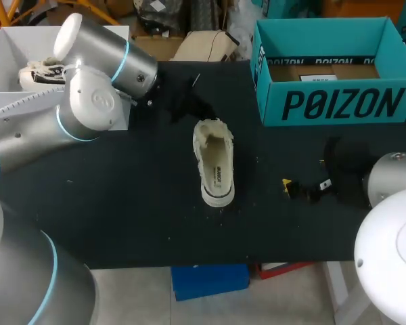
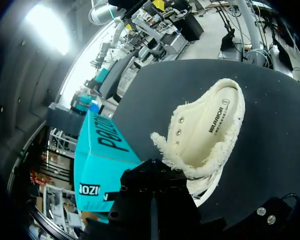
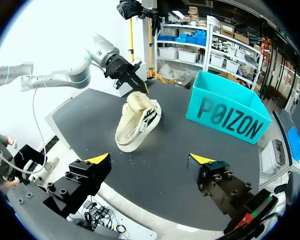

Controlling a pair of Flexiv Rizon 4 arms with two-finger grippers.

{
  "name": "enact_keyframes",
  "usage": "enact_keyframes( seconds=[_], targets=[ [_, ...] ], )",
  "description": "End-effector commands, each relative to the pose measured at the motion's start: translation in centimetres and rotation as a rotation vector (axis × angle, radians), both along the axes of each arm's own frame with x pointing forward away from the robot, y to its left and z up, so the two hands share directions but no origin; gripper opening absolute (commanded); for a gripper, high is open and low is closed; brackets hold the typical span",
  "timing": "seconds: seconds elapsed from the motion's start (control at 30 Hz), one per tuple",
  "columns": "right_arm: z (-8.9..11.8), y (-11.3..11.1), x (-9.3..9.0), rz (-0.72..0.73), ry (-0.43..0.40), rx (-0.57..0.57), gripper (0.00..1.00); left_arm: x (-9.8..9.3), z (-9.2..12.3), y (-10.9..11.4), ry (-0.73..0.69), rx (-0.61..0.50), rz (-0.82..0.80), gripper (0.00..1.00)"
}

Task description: Take the shoe out of the shoebox, open the shoe tongue, remove and reinsert the insole, then place the shoe into the shoebox

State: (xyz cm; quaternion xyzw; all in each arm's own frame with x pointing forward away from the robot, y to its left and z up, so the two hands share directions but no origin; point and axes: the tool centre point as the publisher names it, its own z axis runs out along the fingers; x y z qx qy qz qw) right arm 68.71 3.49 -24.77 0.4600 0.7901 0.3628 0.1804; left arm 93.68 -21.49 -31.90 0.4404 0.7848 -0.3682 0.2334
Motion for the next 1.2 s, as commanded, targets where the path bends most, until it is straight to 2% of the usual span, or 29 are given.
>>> enact_keyframes(
  seconds=[0.03,0.27,0.37,0.57,0.93,1.03,1.2],
  targets=[
    [-0.1,0.1,-0.1,-0.002,-0.004,0.001,1.0,-0.4,-1.4,-1.4,0.014,-0.013,-0.039,0.0],
    [-0.1,0.1,-0.1,-0.002,-0.004,0.001,1.0,-2.4,-1.7,-1.3,0.034,0.012,-0.078,0.0],
    [-0.1,0.1,-0.1,-0.002,-0.004,0.001,1.0,-3.2,-2.6,-1.3,0.058,0.034,-0.099,0.0],
    [-0.1,0.1,-0.1,-0.002,-0.004,0.001,1.0,-4.1,-3.4,-1.6,0.083,0.037,-0.11,0.0],
    [-0.1,0.1,-0.1,-0.002,-0.004,0.001,1.0,-4.6,-4.6,-2.8,0.099,0.05,-0.136,0.0],
    [-0.1,0.1,-0.1,-0.002,-0.004,0.001,1.0,-4.5,-4.1,-2.9,0.085,0.047,-0.139,0.0],
    [-0.1,0.1,-0.1,-0.002,-0.004,0.001,1.0,-3.7,-0.7,-1.9,-0.002,0.044,-0.116,0.0]
  ],
)
